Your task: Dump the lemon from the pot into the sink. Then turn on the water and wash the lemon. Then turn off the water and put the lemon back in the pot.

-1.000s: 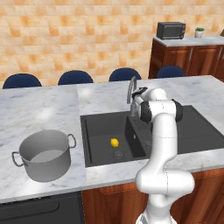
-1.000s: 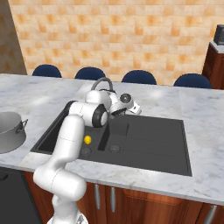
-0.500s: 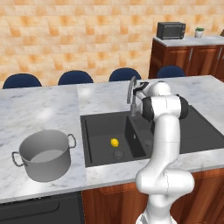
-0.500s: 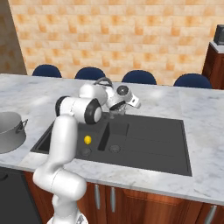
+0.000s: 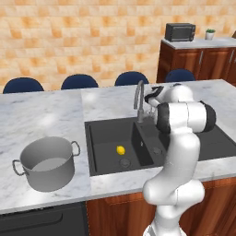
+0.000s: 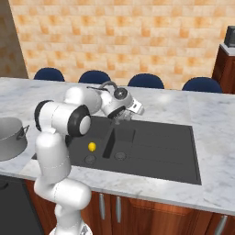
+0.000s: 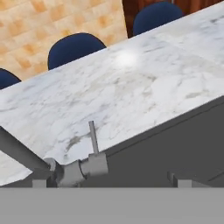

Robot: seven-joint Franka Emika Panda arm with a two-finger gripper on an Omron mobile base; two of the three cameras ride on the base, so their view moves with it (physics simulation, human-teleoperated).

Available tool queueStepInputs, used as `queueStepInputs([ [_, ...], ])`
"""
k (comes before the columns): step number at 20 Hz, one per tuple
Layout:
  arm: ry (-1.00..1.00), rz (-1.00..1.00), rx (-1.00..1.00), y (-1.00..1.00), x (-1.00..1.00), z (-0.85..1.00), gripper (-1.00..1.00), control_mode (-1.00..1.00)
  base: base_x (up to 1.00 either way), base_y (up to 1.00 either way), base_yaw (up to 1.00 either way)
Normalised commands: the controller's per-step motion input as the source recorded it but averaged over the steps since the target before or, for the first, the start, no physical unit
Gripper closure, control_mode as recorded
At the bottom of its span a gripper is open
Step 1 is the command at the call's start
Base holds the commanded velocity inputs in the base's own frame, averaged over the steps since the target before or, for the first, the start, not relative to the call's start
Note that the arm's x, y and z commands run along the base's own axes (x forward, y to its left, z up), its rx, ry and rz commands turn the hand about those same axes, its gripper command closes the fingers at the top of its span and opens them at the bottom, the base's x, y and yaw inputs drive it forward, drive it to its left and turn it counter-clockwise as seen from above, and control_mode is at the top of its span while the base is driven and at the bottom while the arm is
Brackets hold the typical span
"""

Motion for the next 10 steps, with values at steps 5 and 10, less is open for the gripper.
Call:
queueStepInputs([
  [5, 0.26, 0.01, -0.07, 0.36, -0.58, 0.52, -1.00, -1.00, 0.00, 0.00, 0.00],
  [10, 0.35, 0.10, -0.03, 0.52, -0.73, 0.96, -1.00, -1.00, 0.00, 0.00, 0.00],
])
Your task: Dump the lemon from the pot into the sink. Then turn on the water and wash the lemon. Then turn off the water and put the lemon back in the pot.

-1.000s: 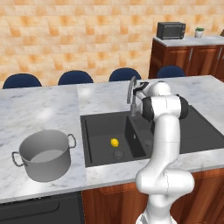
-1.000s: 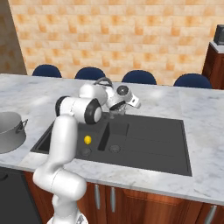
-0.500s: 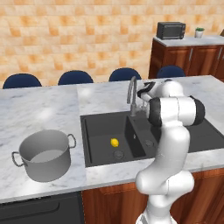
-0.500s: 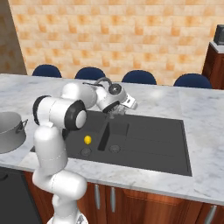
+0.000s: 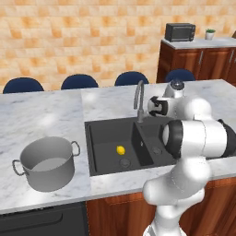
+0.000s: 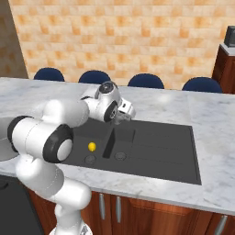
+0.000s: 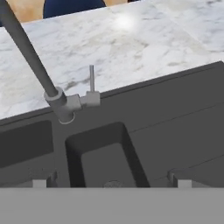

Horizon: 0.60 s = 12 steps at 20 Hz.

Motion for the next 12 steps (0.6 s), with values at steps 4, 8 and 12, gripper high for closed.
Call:
queueStepInputs([
  [4, 0.19, 0.01, 0.02, 0.17, -0.38, 1.00, -1.00, -1.00, 0.00, 0.00, 0.00],
  [8, 0.19, 0.00, 0.06, 0.04, -0.63, 0.87, -1.00, -1.00, 0.00, 0.00, 0.00],
  [12, 0.08, 0.00, 0.16, -0.05, -0.53, 0.21, -1.00, -1.00, 0.00, 0.00, 0.00],
])
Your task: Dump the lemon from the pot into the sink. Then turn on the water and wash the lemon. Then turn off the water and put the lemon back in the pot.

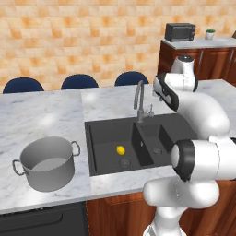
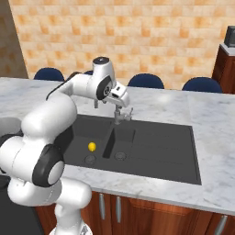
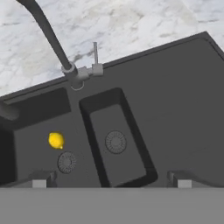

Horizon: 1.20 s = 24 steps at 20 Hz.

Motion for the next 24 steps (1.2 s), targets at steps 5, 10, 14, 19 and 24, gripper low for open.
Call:
queueStepInputs([
  [5, 0.08, 0.01, 0.05, 0.27, -0.53, 0.07, -1.00, -1.00, 0.00, 0.00, 0.00],
  [10, 0.14, 0.00, 0.00, 0.69, -0.60, 0.15, -1.00, -1.00, 0.00, 0.00, 0.00],
  [14, -0.01, 0.00, 0.00, 0.59, -0.09, 0.00, -1.00, -1.00, 0.00, 0.00, 0.00],
  [19, -0.06, -0.08, -0.05, 0.89, 0.00, -0.01, -1.00, -1.00, 0.00, 0.00, 0.00],
  [24, -0.02, -0.18, -0.04, 0.78, 0.31, -0.16, -1.00, -1.00, 0.00, 0.00, 0.00],
])
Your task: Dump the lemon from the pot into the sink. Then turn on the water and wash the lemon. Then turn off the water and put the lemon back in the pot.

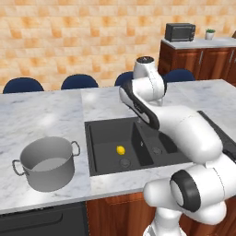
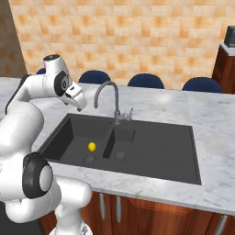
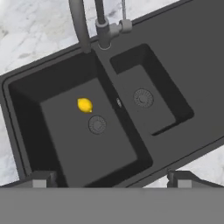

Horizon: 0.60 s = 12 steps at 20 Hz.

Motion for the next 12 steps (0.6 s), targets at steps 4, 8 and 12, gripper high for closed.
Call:
queueStepInputs([
  [4, -0.08, -0.20, -0.02, 0.63, 0.29, -0.11, -1.00, -1.00, 0.00, 0.00, 0.00],
  [8, -0.01, -0.09, 0.00, 0.47, 0.26, -0.19, -1.00, -1.00, 0.00, 0.00, 0.00],
  [12, 0.00, -0.10, 0.00, 0.44, 0.15, -0.27, -1.00, -1.00, 0.00, 0.00, 0.00],
])
